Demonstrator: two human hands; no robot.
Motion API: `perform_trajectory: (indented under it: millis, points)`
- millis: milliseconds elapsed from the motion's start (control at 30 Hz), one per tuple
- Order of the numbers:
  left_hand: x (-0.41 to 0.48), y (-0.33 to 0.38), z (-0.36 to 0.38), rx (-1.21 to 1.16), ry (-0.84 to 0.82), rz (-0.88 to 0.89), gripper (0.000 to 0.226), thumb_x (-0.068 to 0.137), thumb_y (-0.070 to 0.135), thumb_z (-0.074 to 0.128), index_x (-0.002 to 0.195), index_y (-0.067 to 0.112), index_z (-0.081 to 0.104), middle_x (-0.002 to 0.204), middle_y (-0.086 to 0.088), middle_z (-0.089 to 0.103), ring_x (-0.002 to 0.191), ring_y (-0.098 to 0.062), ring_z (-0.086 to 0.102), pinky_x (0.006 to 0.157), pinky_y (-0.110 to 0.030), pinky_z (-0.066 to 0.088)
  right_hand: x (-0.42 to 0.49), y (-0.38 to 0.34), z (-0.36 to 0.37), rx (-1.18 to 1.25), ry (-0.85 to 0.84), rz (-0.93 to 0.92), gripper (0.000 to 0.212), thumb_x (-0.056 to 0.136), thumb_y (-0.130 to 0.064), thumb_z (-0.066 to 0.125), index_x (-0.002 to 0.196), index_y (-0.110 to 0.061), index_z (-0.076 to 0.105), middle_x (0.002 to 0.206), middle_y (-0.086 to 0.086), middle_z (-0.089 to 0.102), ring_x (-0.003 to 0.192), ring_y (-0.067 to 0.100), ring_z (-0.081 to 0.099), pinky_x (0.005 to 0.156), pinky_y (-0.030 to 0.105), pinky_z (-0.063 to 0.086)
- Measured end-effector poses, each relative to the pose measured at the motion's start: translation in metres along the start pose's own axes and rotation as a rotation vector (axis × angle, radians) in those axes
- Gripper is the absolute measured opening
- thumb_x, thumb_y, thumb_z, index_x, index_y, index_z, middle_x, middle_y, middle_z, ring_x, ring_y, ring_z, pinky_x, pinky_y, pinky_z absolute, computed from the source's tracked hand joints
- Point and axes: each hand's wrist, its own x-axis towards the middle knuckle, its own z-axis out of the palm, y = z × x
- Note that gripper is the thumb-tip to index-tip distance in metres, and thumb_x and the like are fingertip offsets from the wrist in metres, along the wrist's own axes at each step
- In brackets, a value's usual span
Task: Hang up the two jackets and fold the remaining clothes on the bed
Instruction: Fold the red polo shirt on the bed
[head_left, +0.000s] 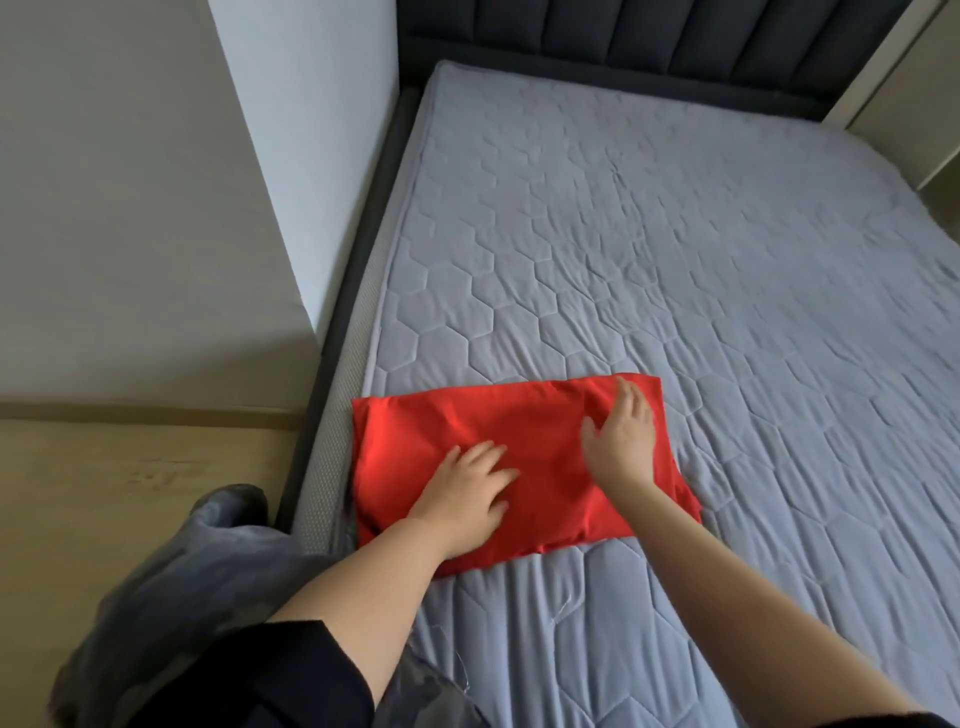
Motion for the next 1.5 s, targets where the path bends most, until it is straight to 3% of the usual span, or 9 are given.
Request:
perform_trajectory:
  millis: [133,267,433,700,967,1100,1300,1400,1500]
  points:
    - [-0.003,-0.033,-0.026,-0.136,0.352,-0.62,0.056,0.086,0.022,0.055,0.139,0.018,0.039,0.149,-0.007,0.03,0.137,-0.025,0.026,0.11,-0.038,0.023,-0.025,-0.061,0.028,0.425,-0.142,-0.121,0.059,0.094,-0.011,0.051,0.145,-0.001,0.024,0.151,0.012,0.029,0.14,0.021,0.025,0.106,0.01,0.013]
    - [-0.008,-0.055,-0.043,-0.531,0.28,-1.059,0.055,0.085,0.019,0.057,0.135,0.008,0.038,0.139,-0.015,0.042,0.129,-0.031,0.039,0.105,-0.039,0.033,-0.033,-0.077,0.058,0.6,-0.303,-0.015,0.056,0.098,-0.015,0.045,0.148,-0.005,0.02,0.154,0.007,0.023,0.142,0.016,0.02,0.101,0.005,0.011]
    - [-0.009,-0.054,-0.041,-0.464,0.089,-1.057,0.051,0.084,0.023,0.057,0.131,0.006,0.046,0.136,-0.014,0.046,0.125,-0.031,0.044,0.101,-0.037,0.039,-0.032,-0.061,0.077,0.64,-0.373,0.156,0.055,0.099,-0.016,0.042,0.149,-0.009,0.019,0.156,0.006,0.021,0.143,0.016,0.019,0.109,0.017,0.012]
    - [-0.009,-0.054,-0.037,-0.403,0.047,-1.09,0.064,0.086,0.03,0.059,0.138,0.002,0.033,0.141,-0.014,0.036,0.131,-0.028,0.035,0.102,-0.034,0.036,-0.027,-0.054,0.083,0.689,-0.373,0.224,0.05,0.1,-0.021,0.04,0.147,-0.015,0.026,0.151,0.001,0.031,0.138,0.015,0.028,0.099,0.012,0.017]
    - [-0.014,-0.055,-0.039,-1.249,0.016,-0.961,0.054,0.078,0.026,0.076,0.125,0.005,0.058,0.123,-0.013,0.062,0.112,-0.026,0.059,0.101,-0.035,0.043,-0.021,-0.058,0.082,0.72,-0.379,0.281,0.047,0.1,-0.021,0.038,0.146,-0.013,0.03,0.149,0.004,0.034,0.137,0.016,0.03,0.104,0.018,0.019]
    - [-0.008,-0.042,-0.058,-1.591,0.145,-0.792,0.026,0.08,0.005,0.067,0.106,0.003,0.065,0.084,-0.009,0.069,0.072,-0.019,0.064,0.065,-0.023,0.051,-0.019,-0.064,0.076,0.726,-0.405,0.314,0.047,0.1,-0.025,0.038,0.145,-0.013,0.031,0.147,0.005,0.038,0.134,0.018,0.035,0.106,0.023,0.023]
    - [-0.015,-0.054,-0.095,-1.832,0.265,-0.583,0.012,0.085,0.004,0.056,0.082,0.01,0.066,0.066,-0.005,0.071,0.057,-0.014,0.067,0.054,-0.019,0.053,-0.016,-0.107,0.069,0.915,-0.416,0.308,0.044,0.101,-0.026,0.035,0.142,-0.009,0.035,0.143,0.009,0.042,0.133,0.022,0.038,0.114,0.04,0.026]
    - [-0.027,-0.069,-0.109,-1.97,0.316,-0.436,0.017,0.082,0.012,0.058,0.079,0.009,0.075,0.075,-0.008,0.072,0.065,-0.016,0.069,0.062,-0.023,0.057,-0.026,-0.145,0.074,1.136,-0.514,0.381,0.044,0.101,-0.031,0.034,0.131,-0.003,0.049,0.131,0.016,0.055,0.125,0.027,0.049,0.11,0.04,0.033]
    - [-0.036,-0.083,-0.121,-2.085,0.329,-0.295,0.025,0.069,0.019,0.063,0.089,0.005,0.067,0.081,-0.011,0.068,0.071,-0.018,0.067,0.074,-0.027,0.055,-0.036,-0.182,0.075,1.079,-0.64,0.318,0.041,0.101,-0.031,0.034,0.107,0.0,0.06,0.096,0.016,0.07,0.096,0.023,0.064,0.094,0.032,0.044]
